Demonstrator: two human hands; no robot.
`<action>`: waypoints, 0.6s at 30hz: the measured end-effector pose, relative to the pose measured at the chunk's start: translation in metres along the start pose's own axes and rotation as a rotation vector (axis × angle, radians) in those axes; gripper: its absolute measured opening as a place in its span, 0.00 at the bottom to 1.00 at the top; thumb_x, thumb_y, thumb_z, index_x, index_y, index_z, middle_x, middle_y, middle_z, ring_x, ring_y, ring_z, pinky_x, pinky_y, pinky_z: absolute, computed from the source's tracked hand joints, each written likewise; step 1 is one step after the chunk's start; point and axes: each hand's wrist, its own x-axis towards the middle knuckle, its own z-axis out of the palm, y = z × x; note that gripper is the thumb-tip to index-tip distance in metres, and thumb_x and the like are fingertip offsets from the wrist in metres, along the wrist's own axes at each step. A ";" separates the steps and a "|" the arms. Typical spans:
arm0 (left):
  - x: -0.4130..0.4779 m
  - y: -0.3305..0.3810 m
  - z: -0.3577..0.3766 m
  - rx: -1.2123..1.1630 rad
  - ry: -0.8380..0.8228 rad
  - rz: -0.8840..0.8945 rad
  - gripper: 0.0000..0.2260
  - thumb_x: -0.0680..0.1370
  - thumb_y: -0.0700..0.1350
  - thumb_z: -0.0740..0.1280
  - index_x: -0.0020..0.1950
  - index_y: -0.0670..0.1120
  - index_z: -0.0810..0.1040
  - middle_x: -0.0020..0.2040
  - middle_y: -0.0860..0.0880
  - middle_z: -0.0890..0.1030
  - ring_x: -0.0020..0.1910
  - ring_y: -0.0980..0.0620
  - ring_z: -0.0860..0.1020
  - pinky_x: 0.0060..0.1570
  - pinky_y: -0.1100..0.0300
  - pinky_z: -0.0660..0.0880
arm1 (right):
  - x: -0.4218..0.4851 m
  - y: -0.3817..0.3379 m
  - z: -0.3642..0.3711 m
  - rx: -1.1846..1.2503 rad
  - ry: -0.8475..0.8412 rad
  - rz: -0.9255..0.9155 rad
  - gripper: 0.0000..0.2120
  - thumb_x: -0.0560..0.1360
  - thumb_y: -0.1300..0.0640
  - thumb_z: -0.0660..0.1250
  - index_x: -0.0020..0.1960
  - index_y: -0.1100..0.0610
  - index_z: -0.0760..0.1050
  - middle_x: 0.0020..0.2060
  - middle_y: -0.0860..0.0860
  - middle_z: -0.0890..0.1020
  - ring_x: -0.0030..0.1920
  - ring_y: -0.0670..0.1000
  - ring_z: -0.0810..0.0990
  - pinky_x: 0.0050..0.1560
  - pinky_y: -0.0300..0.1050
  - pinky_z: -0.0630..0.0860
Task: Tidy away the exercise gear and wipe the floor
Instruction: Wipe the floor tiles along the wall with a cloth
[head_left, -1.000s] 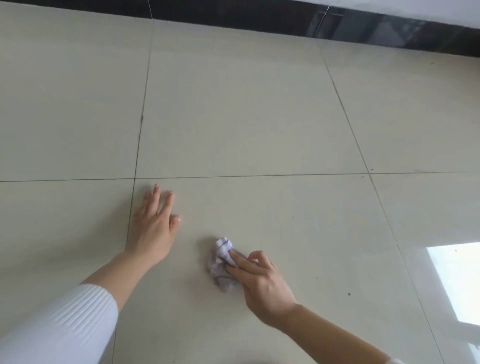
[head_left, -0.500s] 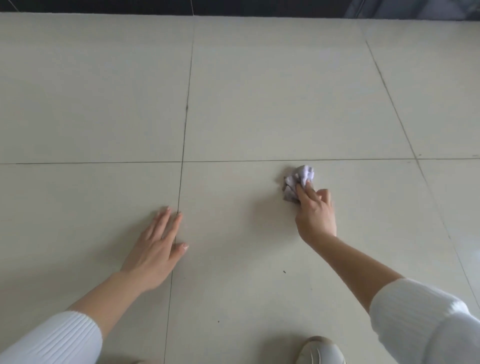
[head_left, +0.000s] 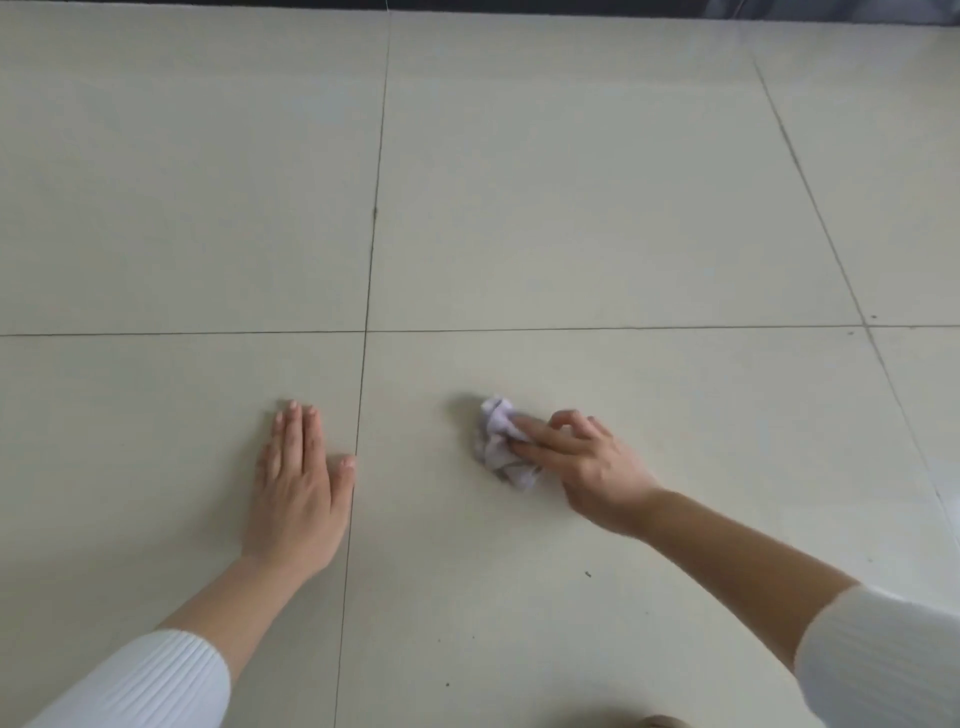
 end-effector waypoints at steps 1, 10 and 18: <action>-0.001 -0.001 0.001 0.004 0.008 0.002 0.34 0.78 0.59 0.42 0.77 0.36 0.52 0.78 0.38 0.51 0.77 0.42 0.50 0.75 0.47 0.52 | 0.005 0.016 -0.005 -0.012 0.051 0.132 0.33 0.62 0.72 0.63 0.64 0.52 0.77 0.67 0.47 0.75 0.49 0.57 0.70 0.46 0.52 0.77; 0.000 -0.003 -0.002 -0.022 0.069 0.027 0.31 0.79 0.56 0.44 0.77 0.39 0.57 0.77 0.40 0.56 0.76 0.44 0.55 0.73 0.49 0.55 | 0.075 -0.041 0.021 0.100 0.092 0.356 0.31 0.66 0.67 0.52 0.65 0.53 0.76 0.67 0.50 0.75 0.44 0.57 0.68 0.44 0.50 0.75; 0.012 -0.007 -0.008 -0.098 0.111 0.048 0.28 0.79 0.53 0.48 0.73 0.38 0.64 0.74 0.39 0.63 0.74 0.43 0.61 0.72 0.45 0.59 | 0.023 -0.122 0.027 0.306 -0.294 -0.392 0.26 0.63 0.60 0.73 0.60 0.48 0.79 0.66 0.44 0.75 0.55 0.53 0.67 0.54 0.43 0.74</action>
